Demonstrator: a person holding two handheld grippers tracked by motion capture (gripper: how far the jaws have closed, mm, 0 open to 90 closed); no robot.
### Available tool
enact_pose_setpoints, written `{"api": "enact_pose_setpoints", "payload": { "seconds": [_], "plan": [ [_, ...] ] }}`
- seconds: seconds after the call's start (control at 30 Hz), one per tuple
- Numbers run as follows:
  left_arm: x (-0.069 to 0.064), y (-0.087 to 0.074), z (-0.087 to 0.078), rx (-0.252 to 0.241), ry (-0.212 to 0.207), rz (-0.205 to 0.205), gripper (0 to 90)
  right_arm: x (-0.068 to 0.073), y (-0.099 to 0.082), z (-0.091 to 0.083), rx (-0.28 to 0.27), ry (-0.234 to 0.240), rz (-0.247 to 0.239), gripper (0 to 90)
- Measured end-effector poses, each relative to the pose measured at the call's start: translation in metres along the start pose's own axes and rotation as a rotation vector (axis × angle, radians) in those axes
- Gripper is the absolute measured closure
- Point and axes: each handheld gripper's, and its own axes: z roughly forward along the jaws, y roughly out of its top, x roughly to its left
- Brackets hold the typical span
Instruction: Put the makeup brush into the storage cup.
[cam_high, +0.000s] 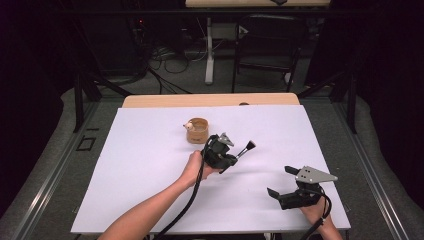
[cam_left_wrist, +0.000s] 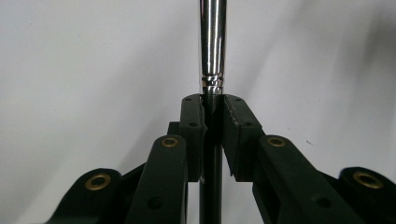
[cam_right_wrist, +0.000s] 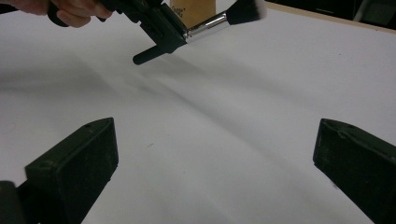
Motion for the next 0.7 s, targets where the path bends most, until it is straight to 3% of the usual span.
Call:
{"api": "enact_pose_setpoints", "payload": {
  "seconds": [0.7],
  "plan": [
    [-0.005, -0.042, -0.021, -0.262, 0.034, -0.006, 79.0, 0.001, 0.021, 0.025, 0.047, 0.066, 0.066, 0.0]
  ]
}}
